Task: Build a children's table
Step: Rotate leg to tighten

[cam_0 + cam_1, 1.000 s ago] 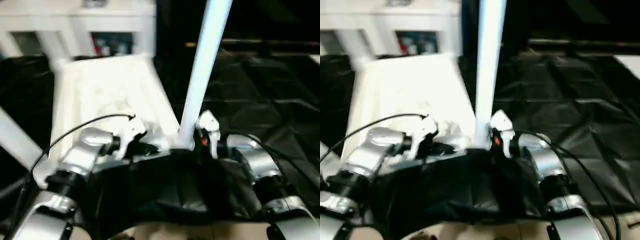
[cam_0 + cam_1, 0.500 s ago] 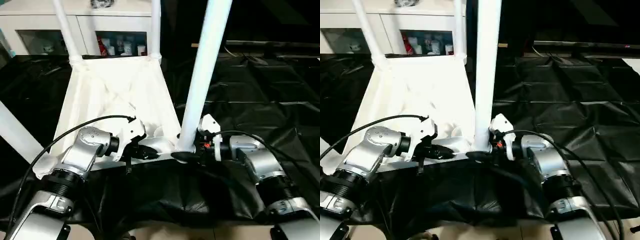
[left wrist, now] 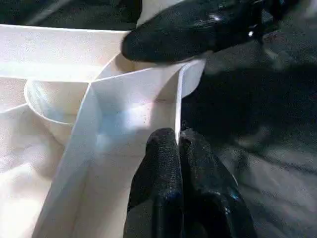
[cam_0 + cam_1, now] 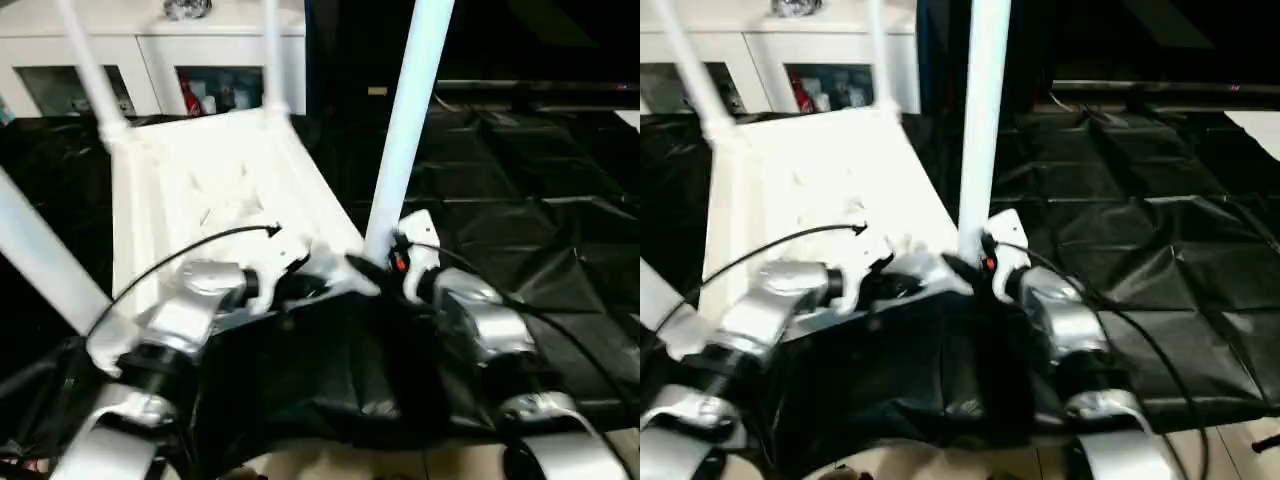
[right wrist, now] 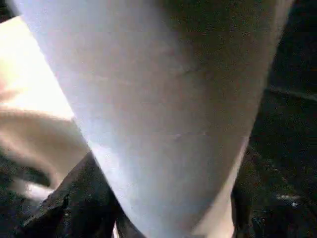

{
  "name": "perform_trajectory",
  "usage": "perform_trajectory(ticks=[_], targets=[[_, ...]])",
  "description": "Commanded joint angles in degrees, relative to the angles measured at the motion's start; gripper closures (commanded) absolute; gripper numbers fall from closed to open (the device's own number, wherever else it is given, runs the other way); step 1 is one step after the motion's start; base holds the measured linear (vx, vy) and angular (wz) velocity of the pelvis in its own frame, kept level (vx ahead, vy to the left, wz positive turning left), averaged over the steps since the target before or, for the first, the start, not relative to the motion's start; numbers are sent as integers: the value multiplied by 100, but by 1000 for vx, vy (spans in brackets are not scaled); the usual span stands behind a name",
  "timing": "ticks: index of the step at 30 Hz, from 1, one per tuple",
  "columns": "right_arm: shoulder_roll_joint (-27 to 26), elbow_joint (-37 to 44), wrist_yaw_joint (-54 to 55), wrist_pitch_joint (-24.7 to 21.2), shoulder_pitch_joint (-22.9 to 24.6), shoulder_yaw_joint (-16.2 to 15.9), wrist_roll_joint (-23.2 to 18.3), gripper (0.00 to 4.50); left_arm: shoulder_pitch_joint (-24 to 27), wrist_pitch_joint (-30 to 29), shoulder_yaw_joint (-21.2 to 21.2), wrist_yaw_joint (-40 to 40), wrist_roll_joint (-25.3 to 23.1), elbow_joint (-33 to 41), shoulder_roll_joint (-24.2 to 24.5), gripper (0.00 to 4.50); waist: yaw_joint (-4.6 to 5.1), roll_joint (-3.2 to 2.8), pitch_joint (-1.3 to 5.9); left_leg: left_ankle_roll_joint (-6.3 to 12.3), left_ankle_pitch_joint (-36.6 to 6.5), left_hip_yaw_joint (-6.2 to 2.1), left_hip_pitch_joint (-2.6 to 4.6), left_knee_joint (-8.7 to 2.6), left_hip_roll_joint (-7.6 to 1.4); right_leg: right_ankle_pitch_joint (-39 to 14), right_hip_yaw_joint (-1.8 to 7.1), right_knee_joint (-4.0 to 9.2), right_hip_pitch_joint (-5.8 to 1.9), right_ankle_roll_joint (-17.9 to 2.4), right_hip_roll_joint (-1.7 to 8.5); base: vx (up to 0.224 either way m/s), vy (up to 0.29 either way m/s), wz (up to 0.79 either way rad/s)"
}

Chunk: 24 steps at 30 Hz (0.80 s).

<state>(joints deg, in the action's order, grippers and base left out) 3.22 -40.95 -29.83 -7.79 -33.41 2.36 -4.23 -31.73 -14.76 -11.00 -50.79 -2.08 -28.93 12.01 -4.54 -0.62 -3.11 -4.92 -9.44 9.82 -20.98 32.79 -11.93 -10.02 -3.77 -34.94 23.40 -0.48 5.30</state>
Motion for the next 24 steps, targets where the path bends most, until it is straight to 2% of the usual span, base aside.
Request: perform_trajectory(ticks=[1, 3, 6, 7, 9, 11, 12, 15, 16, 17, 20, 21, 23, 24], targets=[[-505, -276, -23, -6, 58, -470, 38, 188, -296, 124, 55, 414, 111, 171, -367, 450, -6, -1, 383, 9, -1475, 9, 36, -387, -68, -1527, 206, 465, -279, -1059, 248, 0, 0, 0], [-523, -268, -95, 73, 54, -523, 60, 188, -284, 144, 44, 418, 101, 181, -390, 450, -6, -2, 395, 50, -1412, 9, 24, -381, -68, -1338, 208, 446, -293, -1068, 235, 0, 0, 0], [-584, -274, -165, 242, 11, -363, -92, 188, -250, 290, -60, 383, 5, 173, -346, 450, -6, -9, 395, 107, -1374, 18, 22, -372, -68, -1097, 212, 429, -299, -1143, 237, 0, 0, 0], [-584, -274, -165, 242, 11, -363, -92, 137, -250, 290, -60, 383, 5, 173, -346, 450, -5, -11, 391, 110, -1396, 19, 25, -375, -69, -1112, 212, 433, -295, -1153, 237, 0, 0, 0], [-526, -132, -368, 201, 29, -245, -241, 124, -217, 363, -77, 356, 17, 186, -282, 450, -2, -12, 388, 122, -1469, 19, 35, -379, -70, -1186, 210, 439, -299, -1149, 234, 0, 0, 0], [-362, 97, -637, 197, 137, -374, -231, 103, -172, 395, -84, 292, 54, 233, -233, 450, -8, -8, 382, 130, -1499, 17, 29, -381, -72, -1230, 209, 444, -301, -1134, 233, 0, 0, 0], [-211, 319, -852, 196, 266, -475, -224, 103, -124, 424, -87, 245, 71, 260, -203, 450, -15, 16, 382, 145, -1481, 22, 33, -378, -76, -1225, 212, 452, -304, -1105, 228, 0, 0, 0], [83, 743, -1227, 187, 528, -556, -290, 103, -41, 459, -97, 176, 84, 317, -162, 450, -57, 39, 392, 226, -1289, 23, 14, -362, -81, -1020, 215, 422, -324, -1091, 233, 0, 0, 0], [243, 986, -1384, 142, 682, -549, -360, 103, 8, 490, -98, 163, 85, 354, -143, 450, -52, 85, 385, 260, -1273, 28, 11, -363, -78, -1043, 213, 431, -328, -1078, 228, 0, 0, 0], [347, 1144, -1488, 114, 785, -537, -407, 103, 41, 515, -95, 155, 83, 376, -132, 450, -70, 74, 390, 278, -1269, 26, 14, -359, -81, -1061, 213, 423, -333, -1070, 236, 0, 0, 0], [876, 2132, -1948, -125, 1379, -487, -670, 103, 276, 667, -50, 9, 222, 603, -96, 450, -91, 127, 368, 360, -1217, 28, 4, -358, -90, -1192, 222, 449, -340, -988, 243, 0, 0, 0], [991, 2354, -2030, -159, 1524, -466, -712, 103, 355, 675, -26, -25, 288, 698, -100, 450, -116, 117, 374, 396, -1219, 36, 18, -347, -99, -1223, 228, 453, -316, -972, 244, 0, 0, 0], [1155, 2738, -2150, -307, 1756, -396, -810, 103, 478, 663, 36, 38, 365, 844, -115, 450, -123, 116, 379, 412, -1177, 36, 1, -351, -96, -1221, 224, 449, -318, -984, 243, 0, 0, 0], [1265, 3029, -2177, -417, 1930, -338, -880, 103, 585, 711, 106, 138, 411, 953, -135, 450, -117, 137, 362, 406, -1210, 37, -11, -358, -87, -1357, 218, 463, -311, -945, 237, 0, 0, 0]])
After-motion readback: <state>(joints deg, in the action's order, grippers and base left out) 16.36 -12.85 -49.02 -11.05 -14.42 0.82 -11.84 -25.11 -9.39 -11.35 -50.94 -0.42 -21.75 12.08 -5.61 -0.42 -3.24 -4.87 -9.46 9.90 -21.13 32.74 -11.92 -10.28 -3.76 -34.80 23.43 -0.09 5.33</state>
